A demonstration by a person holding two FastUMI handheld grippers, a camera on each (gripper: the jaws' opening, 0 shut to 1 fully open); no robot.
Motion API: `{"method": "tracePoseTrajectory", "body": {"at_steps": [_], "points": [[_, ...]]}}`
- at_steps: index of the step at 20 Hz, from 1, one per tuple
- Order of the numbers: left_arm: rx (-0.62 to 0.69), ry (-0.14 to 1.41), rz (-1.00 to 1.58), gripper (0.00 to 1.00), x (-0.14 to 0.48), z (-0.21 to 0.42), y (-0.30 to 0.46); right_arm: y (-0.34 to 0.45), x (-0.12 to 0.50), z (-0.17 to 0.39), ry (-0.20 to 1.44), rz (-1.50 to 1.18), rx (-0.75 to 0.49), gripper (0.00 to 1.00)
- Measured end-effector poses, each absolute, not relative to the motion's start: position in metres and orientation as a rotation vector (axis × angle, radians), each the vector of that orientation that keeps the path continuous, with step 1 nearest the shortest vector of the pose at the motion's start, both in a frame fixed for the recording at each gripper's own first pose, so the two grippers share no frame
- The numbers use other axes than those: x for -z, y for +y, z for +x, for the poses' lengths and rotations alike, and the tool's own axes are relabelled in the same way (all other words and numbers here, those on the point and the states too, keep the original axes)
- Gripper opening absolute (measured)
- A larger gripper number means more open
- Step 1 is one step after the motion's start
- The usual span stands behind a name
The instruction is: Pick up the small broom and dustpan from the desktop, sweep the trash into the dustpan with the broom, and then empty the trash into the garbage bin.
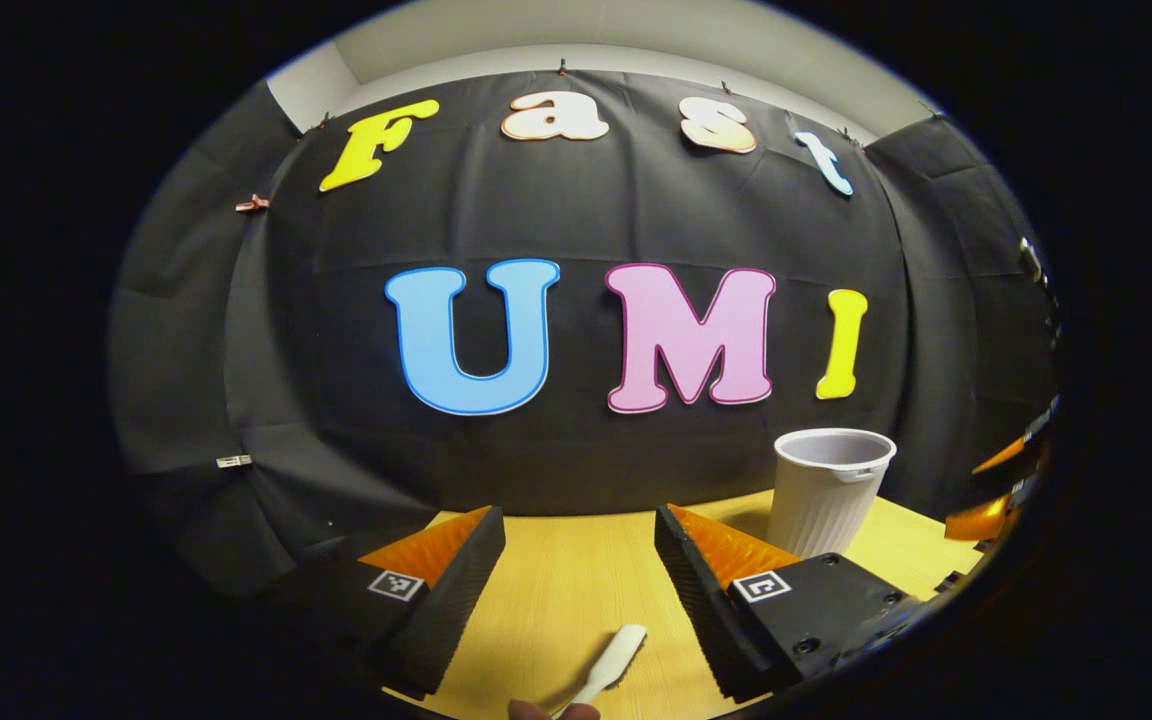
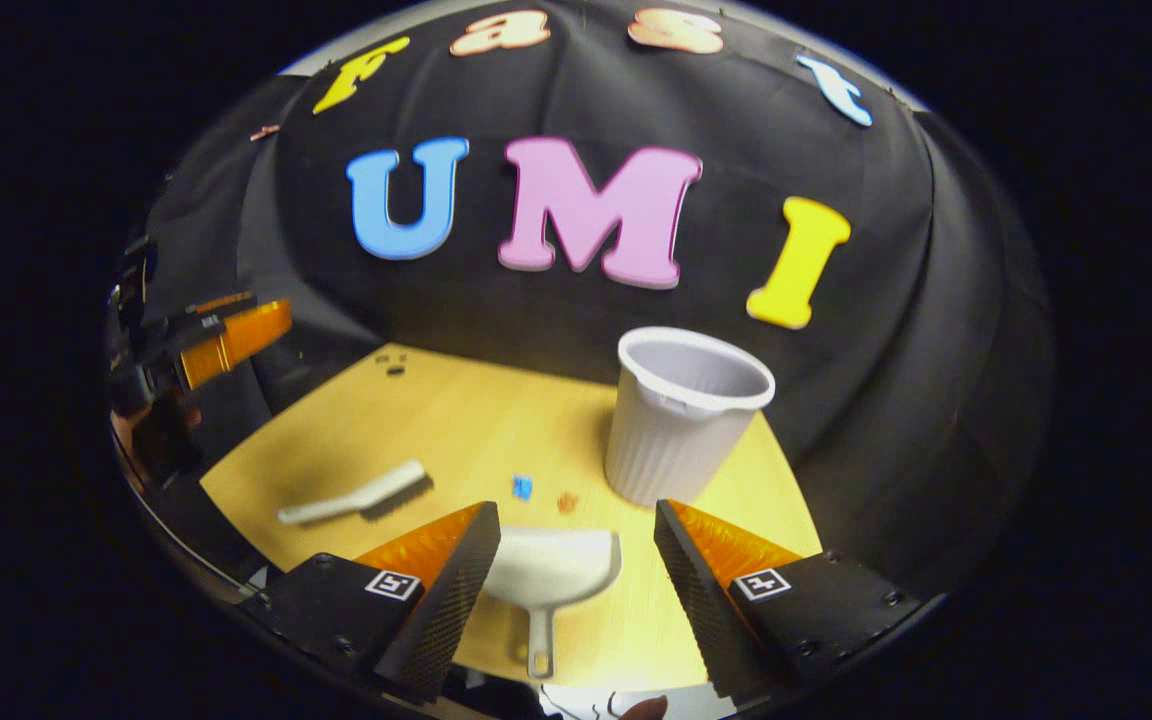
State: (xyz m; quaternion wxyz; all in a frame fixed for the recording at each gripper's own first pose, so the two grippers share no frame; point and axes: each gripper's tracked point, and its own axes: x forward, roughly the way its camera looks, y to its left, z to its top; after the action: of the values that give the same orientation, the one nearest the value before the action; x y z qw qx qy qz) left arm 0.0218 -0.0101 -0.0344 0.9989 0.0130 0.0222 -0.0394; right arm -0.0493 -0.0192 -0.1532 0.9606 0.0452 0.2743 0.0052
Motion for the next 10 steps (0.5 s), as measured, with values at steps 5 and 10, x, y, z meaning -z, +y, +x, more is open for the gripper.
{"method": "tracePoseTrajectory", "body": {"at_steps": [5,10], "points": [[0.075,0.081,0.041,0.96,0.05,0.017,-0.015,0.008,0.243,-0.072,0.836,0.159,-0.076,0.98],[0.063,0.107,0.044,0.95,0.061,0.01,-0.016,0.023,0.33,-0.075,1.039,0.19,-0.071,0.93]]}}
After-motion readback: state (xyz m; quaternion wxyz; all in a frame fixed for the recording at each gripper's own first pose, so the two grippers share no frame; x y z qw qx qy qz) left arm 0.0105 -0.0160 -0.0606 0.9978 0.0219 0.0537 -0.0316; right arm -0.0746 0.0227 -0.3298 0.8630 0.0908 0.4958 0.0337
